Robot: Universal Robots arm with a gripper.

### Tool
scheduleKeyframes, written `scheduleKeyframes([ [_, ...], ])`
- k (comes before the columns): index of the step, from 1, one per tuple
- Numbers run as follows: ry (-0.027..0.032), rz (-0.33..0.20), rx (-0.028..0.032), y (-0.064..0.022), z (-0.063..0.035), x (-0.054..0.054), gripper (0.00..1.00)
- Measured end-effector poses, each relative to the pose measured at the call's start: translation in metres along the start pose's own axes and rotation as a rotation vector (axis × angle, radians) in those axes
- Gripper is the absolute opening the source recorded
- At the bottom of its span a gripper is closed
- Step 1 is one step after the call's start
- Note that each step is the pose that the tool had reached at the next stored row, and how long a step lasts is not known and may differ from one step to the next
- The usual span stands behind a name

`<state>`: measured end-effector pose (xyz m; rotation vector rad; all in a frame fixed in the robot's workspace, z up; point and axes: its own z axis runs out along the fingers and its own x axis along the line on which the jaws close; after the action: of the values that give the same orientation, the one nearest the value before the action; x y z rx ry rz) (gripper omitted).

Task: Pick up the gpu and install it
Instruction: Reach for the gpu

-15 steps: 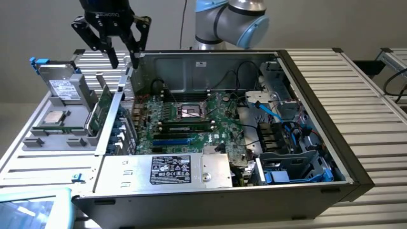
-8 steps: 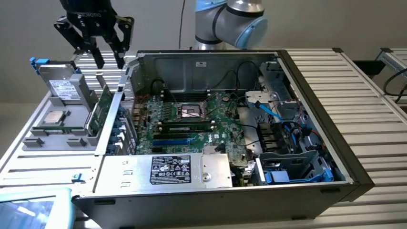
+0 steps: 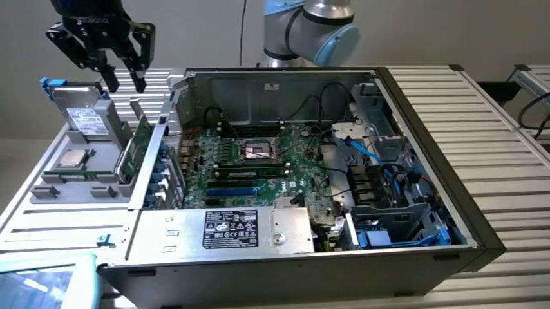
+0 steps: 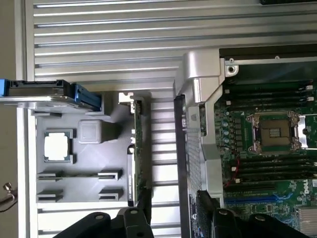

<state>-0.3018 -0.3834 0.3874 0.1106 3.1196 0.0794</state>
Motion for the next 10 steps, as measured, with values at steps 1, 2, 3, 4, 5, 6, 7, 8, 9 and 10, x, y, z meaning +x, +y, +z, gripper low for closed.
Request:
scheduleKeyframes([
  [1,0.0,0.0,0.0,0.0001,0.0001,0.004,0.49],
  [2,0.0,0.0,0.0,0.0003,0.0002,0.009,0.49],
  [3,0.0001,0.0,0.0,0.0004,0.0003,0.014,0.49],
  [4,0.0,0.0,0.0,0.0005,0.0004,0.018,0.49],
  [5,0.0,0.0,0.0,0.0005,0.0006,0.023,0.49],
  [6,0.0,0.0,0.0,0.0006,0.0007,0.027,0.49],
  [7,0.0,0.0,0.0,0.0007,0.0008,0.032,0.49],
  [8,0.0,0.0,0.0,0.0006,0.0009,0.036,0.49],
  [9,0.0,0.0,0.0,0.0004,0.0009,0.041,0.49],
  [10,0.0,0.0,-0.0001,0.0003,0.001,0.046,0.49],
])
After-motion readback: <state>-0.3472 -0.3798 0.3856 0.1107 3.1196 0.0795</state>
